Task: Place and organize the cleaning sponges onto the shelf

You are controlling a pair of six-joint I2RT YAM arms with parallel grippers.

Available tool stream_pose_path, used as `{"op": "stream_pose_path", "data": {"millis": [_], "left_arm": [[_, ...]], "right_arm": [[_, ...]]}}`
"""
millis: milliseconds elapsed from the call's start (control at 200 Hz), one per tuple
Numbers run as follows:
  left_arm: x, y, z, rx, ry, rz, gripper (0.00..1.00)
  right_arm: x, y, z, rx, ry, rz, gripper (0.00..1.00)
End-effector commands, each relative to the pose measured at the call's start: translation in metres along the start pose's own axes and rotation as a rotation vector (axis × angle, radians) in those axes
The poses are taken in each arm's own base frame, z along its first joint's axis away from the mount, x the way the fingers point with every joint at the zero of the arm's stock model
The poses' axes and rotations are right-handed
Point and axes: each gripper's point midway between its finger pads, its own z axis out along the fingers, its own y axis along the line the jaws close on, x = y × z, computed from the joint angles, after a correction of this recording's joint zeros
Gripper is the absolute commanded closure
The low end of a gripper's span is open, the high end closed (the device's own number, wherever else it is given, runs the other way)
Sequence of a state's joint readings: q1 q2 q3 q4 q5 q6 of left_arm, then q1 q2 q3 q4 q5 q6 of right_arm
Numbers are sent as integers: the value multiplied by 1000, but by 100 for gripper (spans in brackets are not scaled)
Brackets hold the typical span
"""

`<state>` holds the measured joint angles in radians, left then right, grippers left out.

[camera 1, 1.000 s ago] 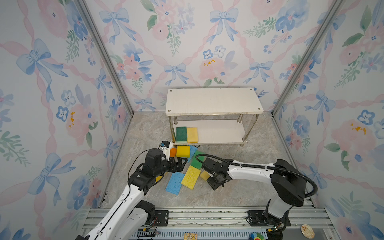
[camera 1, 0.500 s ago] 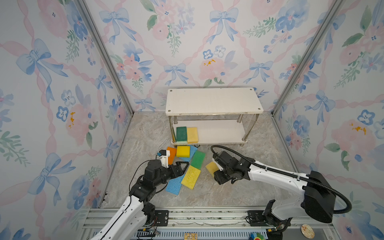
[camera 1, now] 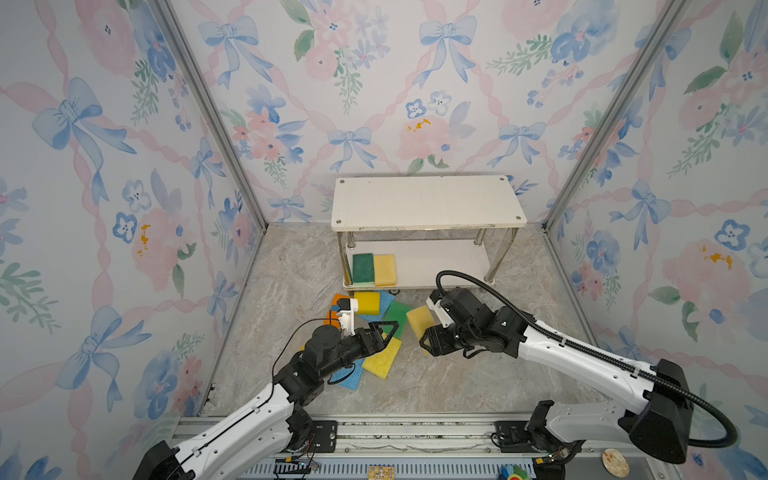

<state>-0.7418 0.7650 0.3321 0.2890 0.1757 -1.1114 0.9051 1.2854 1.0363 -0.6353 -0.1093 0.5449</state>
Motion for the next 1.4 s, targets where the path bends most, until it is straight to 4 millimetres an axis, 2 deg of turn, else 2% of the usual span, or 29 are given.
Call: {"op": "stream_pose_path", "data": {"millis": [0, 150, 300, 580, 710, 840, 965, 1045, 1110, 1235, 1390], "left_arm": [[-12, -31, 9, 57, -47, 52, 7], [-8, -43, 23, 59, -26, 84, 9], [-6, -42, 32, 45, -10, 89, 16], [-4, -41, 35, 45, -6, 84, 48], [-3, -39, 35, 41, -5, 82, 75], [-4, -40, 34, 44, -6, 82, 90], [-3, -40, 34, 46, -2, 80, 93], [-3, -40, 33, 48, -3, 78, 95], [-3, -40, 32, 50, -4, 83, 95], [-11, -41, 26, 74, 7, 122, 95], [-22, -41, 11, 168, 102, 124, 95]], "right_arm": [[-5, 18, -15, -43, -13, -5, 39], [-5, 30, -17, -62, -15, -28, 39], [-5, 38, -19, -68, -17, -55, 39], [-2, 43, -20, -73, -13, -72, 39], [-1, 44, -19, -69, -7, -78, 40], [-2, 44, -20, -68, -12, -78, 39], [-3, 43, -20, -62, -16, -77, 31], [-3, 42, -20, -61, -16, -75, 17], [-4, 42, -23, -60, -19, -78, 0], [-12, 42, -39, -91, -59, -61, 3], [-22, 47, -60, -294, -111, 40, 3]]}}
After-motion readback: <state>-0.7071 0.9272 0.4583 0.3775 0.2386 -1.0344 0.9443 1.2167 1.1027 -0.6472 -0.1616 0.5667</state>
